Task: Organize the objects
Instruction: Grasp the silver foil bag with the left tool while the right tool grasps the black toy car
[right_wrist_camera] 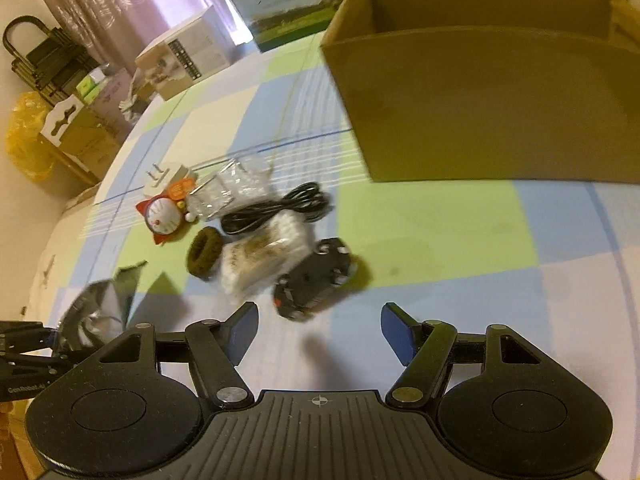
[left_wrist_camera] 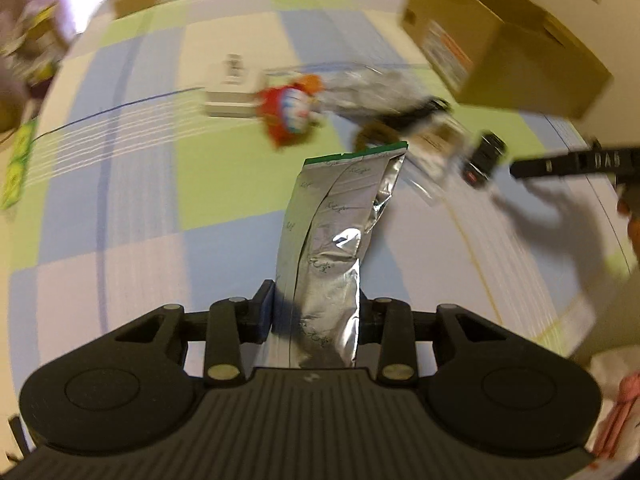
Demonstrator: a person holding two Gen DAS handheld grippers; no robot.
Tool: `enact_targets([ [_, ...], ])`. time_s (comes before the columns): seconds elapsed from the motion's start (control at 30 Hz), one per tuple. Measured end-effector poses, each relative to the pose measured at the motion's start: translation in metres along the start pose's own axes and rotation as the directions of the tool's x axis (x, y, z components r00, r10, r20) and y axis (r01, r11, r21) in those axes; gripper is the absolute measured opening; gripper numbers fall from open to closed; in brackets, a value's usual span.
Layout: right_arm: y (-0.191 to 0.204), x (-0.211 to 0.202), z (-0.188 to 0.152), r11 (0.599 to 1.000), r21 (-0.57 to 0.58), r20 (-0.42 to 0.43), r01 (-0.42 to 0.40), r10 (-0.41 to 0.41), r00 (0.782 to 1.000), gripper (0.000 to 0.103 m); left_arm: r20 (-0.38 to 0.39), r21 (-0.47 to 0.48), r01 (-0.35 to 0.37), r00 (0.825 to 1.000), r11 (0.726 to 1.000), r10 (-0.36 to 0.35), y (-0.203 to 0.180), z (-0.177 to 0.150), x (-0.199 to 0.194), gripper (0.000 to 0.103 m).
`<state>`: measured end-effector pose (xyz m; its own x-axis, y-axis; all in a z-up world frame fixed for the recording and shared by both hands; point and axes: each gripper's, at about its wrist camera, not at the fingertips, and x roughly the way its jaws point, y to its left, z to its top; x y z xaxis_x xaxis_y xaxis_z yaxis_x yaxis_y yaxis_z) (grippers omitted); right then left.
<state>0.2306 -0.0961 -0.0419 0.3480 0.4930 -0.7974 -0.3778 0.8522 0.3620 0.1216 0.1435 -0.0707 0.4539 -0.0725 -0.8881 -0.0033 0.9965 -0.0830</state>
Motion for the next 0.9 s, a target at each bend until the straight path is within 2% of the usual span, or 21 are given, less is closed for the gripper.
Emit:
enact_targets([
  [0.1, 0.001, 0.012, 0.004, 0.999, 0.044, -0.001, -0.008, 0.008, 1.0, 0.059, 0.027, -0.05, -0.022, 0.999, 0.998, 0.024, 0.011, 0.002, -0.009, 0.032],
  [0.17, -0.001, 0.017, 0.007, 0.998, 0.07, 0.003, -0.008, 0.008, 1.0, 0.045, 0.044, -0.072, -0.032, 0.998, 0.997, 0.035, 0.016, 0.005, -0.013, 0.032],
  [0.47, -0.008, 0.035, 0.02, 0.989, 0.148, 0.018, 0.01, -0.012, 1.0, 0.029, 0.097, -0.098, -0.035, 0.994, 0.995, 0.044, 0.015, 0.021, -0.021, 0.032],
  [0.7, 0.011, 0.037, 0.018, 0.996, -0.059, 0.015, 0.071, -0.07, 0.997, 0.025, 0.127, -0.074, -0.011, 0.992, 0.997, 0.021, -0.003, 0.037, -0.021, 0.032],
  [0.73, 0.01, 0.034, 0.017, 0.995, -0.07, 0.025, 0.069, -0.067, 0.997, 0.022, 0.128, -0.071, -0.01, 0.992, 0.997, 0.019, -0.006, 0.039, -0.021, 0.032],
  [0.9, 0.002, 0.02, 0.017, 0.994, -0.091, 0.031, 0.065, -0.063, 0.998, 0.022, 0.146, -0.052, 0.01, 0.989, 0.999, -0.002, -0.024, 0.049, -0.021, 0.032],
])
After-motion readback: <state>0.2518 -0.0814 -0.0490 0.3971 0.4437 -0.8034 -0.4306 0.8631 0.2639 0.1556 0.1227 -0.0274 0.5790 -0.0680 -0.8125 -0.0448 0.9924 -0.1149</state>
